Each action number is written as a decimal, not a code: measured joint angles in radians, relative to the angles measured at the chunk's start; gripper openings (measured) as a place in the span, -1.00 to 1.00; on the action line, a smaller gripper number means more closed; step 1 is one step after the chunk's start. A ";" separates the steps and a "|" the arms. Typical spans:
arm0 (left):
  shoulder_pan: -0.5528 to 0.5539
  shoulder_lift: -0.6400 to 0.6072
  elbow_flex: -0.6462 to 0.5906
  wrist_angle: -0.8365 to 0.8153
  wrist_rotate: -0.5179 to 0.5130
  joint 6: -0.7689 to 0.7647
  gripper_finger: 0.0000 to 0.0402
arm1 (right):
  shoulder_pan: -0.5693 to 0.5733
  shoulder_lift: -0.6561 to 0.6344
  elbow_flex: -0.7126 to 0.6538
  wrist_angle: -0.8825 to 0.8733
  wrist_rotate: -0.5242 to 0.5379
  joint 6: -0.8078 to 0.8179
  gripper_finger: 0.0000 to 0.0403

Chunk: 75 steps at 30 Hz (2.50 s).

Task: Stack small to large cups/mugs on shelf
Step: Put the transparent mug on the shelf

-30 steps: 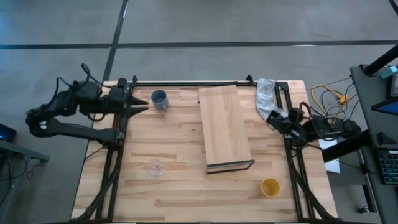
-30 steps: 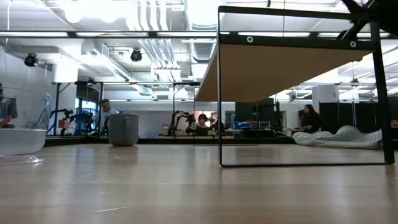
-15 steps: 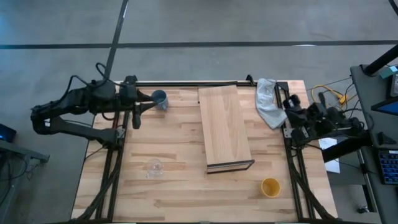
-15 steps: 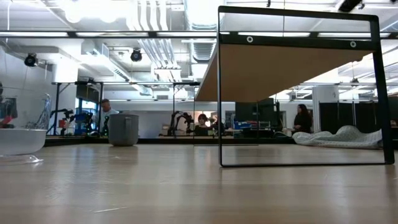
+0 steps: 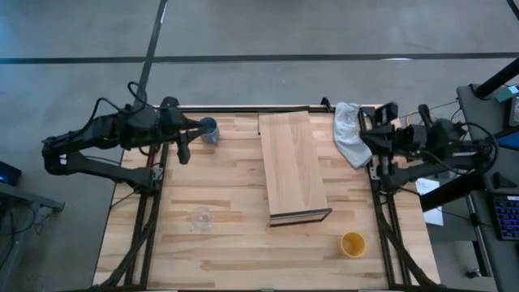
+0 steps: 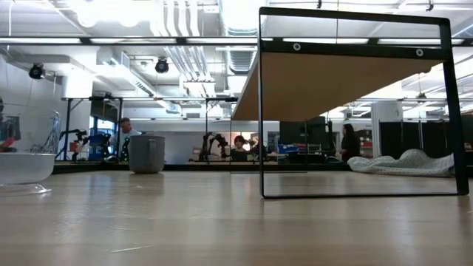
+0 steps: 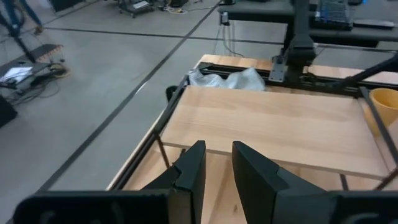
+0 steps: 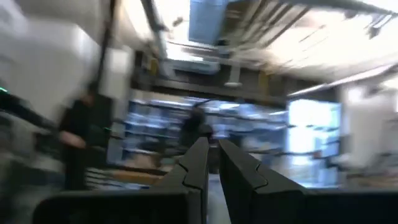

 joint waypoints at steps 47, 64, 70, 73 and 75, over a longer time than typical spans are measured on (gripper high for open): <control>0.002 0.033 -0.043 -0.001 -0.028 0.035 -0.67 | 0.000 0.548 0.677 0.007 0.204 -0.237 -0.86; 0.002 0.023 -0.043 0.000 -0.027 0.035 -0.67 | 0.000 0.556 0.678 0.028 -0.002 -0.420 -0.77; 0.002 0.021 -0.043 0.000 -0.027 0.032 -0.67 | 0.001 0.567 0.676 0.005 -0.143 -0.545 -0.56; 0.002 0.021 -0.043 0.001 -0.027 0.032 -0.67 | -0.001 0.564 0.676 -0.010 -0.136 -0.509 -0.45; 0.002 0.020 -0.043 0.001 -0.027 0.031 -0.67 | 0.000 0.565 0.676 -0.022 -0.134 -0.482 -0.38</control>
